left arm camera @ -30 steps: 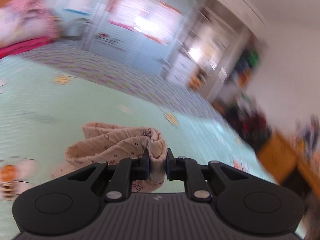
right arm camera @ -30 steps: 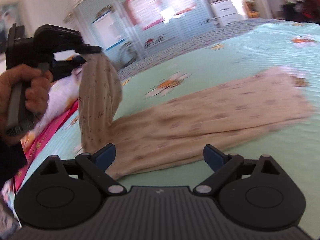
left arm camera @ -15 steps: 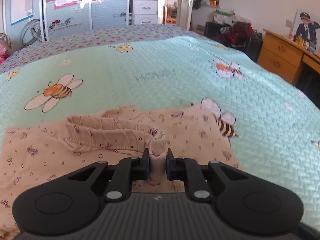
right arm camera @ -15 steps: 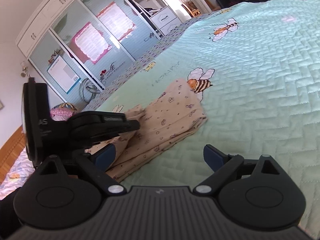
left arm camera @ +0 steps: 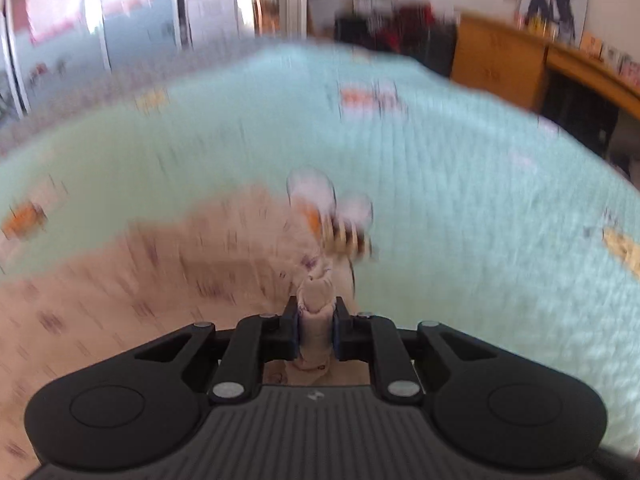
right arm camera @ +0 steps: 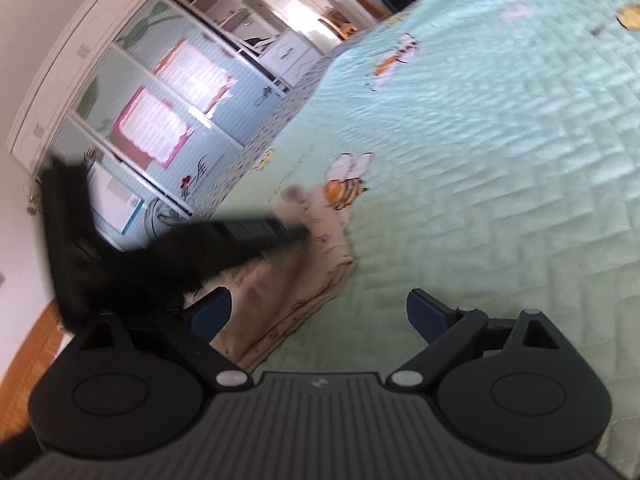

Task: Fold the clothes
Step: 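Lift the waistband end with the left gripper and fold it over the garment, then open the left gripper and release the folded end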

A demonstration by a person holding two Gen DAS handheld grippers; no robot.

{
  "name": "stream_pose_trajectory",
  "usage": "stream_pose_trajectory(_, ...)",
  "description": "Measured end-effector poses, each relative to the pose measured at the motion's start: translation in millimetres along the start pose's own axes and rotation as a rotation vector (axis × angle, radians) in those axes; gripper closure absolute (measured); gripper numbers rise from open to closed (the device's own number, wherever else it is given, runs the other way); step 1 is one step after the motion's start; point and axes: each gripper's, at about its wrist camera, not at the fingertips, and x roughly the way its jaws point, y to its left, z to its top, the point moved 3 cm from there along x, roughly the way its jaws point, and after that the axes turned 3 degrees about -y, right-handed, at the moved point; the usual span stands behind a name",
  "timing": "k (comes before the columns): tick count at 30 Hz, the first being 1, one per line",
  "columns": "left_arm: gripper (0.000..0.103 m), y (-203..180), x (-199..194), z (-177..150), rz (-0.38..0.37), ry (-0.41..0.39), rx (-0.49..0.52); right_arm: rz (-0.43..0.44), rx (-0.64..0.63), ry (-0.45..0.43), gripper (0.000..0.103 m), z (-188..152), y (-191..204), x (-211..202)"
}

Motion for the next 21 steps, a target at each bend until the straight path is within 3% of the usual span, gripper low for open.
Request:
stream_pose_trajectory(2,0.083,0.5,0.7,-1.0,0.002,0.003,-0.001,-0.007,-0.001,0.004,0.010,0.8,-2.1,0.9)
stream_pose_trajectory(4,0.071,0.3,-2.7,4.7,-0.010,-0.003,0.004,-0.001,-0.009,0.001,0.010,1.6,-1.2,1.0)
stream_pose_trajectory(9,0.061,5.3,-36.6,13.8,-0.138,-0.098,-0.055,0.021,0.027,-0.071,0.010,13.0,-5.0,-12.4)
stream_pose_trajectory(12,0.057,19.1,-65.4,5.5,-0.161,-0.142,-0.124,0.022,-0.004,-0.089,0.009,20.5,-1.9,-22.7)
stream_pose_trajectory(17,0.057,72.3,-107.6,-41.9,-0.072,-0.121,-0.245,0.064,-0.288,-0.094,0.009,29.2,36.2,-24.9)
stream_pose_trajectory(21,0.057,108.3,-135.9,-80.2,-0.008,-0.095,-0.330,0.139,-0.571,0.017,0.009,34.9,81.7,8.2)
